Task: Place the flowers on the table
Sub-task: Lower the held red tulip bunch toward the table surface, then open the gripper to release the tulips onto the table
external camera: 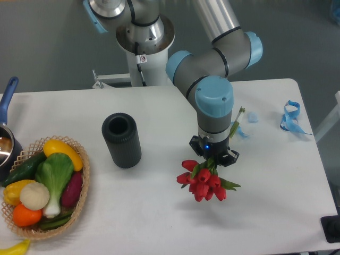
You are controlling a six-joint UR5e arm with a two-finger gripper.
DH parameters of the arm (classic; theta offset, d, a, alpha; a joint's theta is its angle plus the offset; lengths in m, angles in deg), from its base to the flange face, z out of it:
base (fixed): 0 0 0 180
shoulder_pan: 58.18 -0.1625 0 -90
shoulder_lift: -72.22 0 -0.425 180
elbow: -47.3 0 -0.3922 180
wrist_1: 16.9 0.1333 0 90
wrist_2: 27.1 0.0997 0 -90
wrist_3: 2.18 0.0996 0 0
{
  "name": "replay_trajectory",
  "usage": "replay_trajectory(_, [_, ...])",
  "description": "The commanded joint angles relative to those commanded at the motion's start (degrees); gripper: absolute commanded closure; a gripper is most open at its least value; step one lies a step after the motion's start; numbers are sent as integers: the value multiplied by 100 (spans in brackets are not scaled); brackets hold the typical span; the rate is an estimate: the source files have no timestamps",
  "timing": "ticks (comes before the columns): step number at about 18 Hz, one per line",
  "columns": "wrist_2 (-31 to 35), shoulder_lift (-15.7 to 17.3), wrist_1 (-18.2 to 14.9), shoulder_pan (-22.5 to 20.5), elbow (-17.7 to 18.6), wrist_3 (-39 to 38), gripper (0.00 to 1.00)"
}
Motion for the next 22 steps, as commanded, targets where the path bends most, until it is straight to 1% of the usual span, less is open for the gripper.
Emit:
replay_trajectory(3, [0,-44,9,26,-9,0,84])
replay_trajectory(8, [-18,-123,9,44,-9,0,80])
replay_trajectory(10, [-26,-141,9,53,-9,-26,75])
replay_trajectory(12, [-44,-228,149,105,-9,-44,68])
replay_trajectory(14, [-44,-360,377,132,-9,-70,66])
replay_trajectory(16, [-44,-439,457,149,-35,-79,55])
replay_trajectory(19, [-62,-457,466,176,-53,-79,41])
replay_trajectory(20, [-70,-466,466,176,-61,-70,31])
replay_trajectory(21, [-70,-475,466,184,-61,-70,14])
replay_trajectory(22, [-62,-484,475,185,-70,-70,1])
